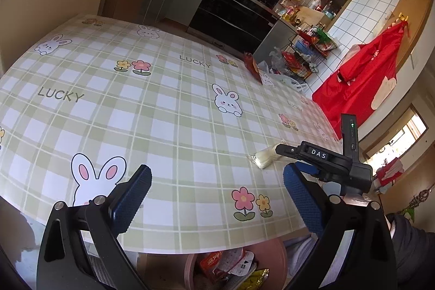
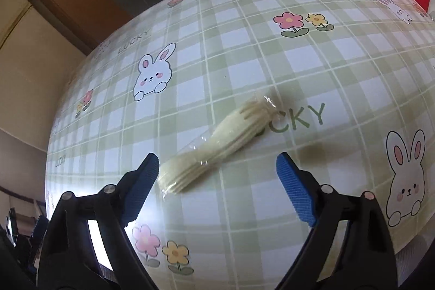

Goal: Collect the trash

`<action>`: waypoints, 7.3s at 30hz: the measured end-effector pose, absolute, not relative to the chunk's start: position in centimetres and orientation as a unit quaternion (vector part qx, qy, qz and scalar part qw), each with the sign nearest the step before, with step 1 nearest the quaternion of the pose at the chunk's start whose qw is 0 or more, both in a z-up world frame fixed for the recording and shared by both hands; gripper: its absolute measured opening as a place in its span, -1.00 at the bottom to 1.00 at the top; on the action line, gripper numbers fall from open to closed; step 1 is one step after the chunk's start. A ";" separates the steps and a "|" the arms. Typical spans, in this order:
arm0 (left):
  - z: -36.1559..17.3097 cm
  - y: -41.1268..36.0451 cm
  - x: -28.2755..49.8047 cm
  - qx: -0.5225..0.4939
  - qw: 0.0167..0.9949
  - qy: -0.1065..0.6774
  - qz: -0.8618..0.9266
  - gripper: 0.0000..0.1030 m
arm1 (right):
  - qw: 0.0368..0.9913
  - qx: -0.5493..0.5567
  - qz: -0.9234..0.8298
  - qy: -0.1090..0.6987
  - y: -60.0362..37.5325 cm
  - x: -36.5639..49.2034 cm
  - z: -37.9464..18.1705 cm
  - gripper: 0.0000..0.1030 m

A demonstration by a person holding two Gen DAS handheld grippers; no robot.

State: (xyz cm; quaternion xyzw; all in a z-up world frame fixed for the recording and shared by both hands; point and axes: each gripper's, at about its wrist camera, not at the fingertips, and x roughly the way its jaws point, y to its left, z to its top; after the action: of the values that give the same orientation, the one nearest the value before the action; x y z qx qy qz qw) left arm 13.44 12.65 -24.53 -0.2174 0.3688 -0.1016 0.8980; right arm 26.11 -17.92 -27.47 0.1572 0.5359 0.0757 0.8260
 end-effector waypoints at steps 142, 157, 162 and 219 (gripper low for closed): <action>-20.5 2.7 2.5 -0.128 0.891 0.395 -0.186 -0.73 | 0.922 0.050 0.168 0.346 -24.4 4.2 -14.0 0.88; -22.3 -3.2 3.1 -0.065 0.857 0.444 -0.254 -0.71 | 0.920 0.097 0.136 0.355 -28.7 4.8 -15.3 0.88; -22.8 -3.6 3.4 -0.062 0.852 0.453 -0.256 -0.66 | 0.921 0.092 0.138 0.353 -28.6 4.8 -15.2 0.88; -2.8 2.0 2.4 0.071 0.974 0.185 -0.106 0.89 | 0.963 -0.060 0.099 0.242 -27.2 3.0 1.4 0.89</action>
State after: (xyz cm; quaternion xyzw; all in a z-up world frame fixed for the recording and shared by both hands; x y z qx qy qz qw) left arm 2.41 1.95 -2.79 0.0714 0.1845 -0.1059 0.9745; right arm 3.00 -27.21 1.44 -0.0595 0.2419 0.0991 0.9634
